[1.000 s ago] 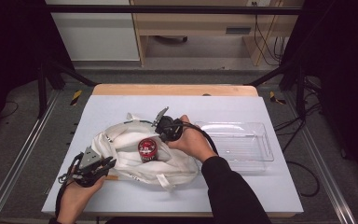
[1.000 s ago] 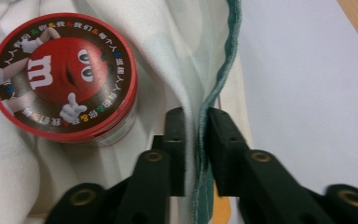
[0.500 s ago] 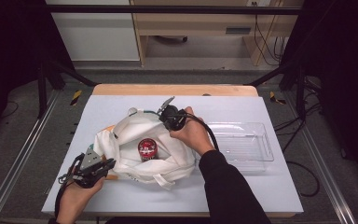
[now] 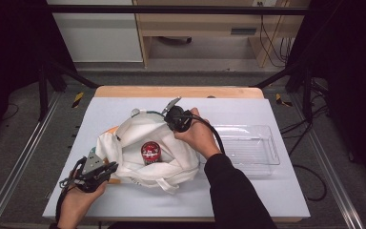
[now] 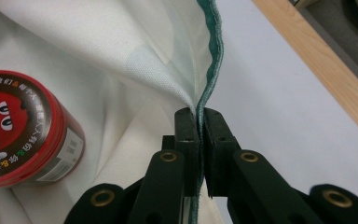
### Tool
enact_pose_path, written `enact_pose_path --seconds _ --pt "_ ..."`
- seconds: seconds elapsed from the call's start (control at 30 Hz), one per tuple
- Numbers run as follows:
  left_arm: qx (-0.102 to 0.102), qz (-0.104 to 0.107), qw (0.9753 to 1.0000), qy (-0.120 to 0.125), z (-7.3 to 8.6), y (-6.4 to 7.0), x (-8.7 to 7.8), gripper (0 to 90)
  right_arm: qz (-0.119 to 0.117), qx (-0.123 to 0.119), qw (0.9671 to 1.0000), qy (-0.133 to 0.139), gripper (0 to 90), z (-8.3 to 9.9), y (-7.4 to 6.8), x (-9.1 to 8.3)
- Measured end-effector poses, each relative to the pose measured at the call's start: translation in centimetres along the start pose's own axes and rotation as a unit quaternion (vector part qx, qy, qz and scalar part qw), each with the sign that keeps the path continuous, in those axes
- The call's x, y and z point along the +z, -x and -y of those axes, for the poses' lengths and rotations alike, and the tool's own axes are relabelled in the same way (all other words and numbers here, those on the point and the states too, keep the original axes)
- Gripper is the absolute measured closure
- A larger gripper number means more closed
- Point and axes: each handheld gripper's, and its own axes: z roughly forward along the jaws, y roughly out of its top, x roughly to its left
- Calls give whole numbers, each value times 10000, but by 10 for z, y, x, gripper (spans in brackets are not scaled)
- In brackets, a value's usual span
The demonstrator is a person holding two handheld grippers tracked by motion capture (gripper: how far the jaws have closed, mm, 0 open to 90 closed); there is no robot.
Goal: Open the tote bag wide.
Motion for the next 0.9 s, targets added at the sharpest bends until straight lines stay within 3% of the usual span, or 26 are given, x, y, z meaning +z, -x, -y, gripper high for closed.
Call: enact_pose_path --seconds 0.13,0.3,0.6,0.9 --pt "101 -25 9999 -37 1 1 -2 840 148 81 9997 153 864 0 4 -3" --pt "82 -46 10000 -26 4 2 -4 841 330 338 9986 230 864 3 16 -5" --pt "47 -15 10000 -36 7 2 -2 840 279 344 9988 -199 858 6 17 7" --pt "25 39 10000 -64 8 1 -2 841 374 277 9985 -298 858 7 17 11"
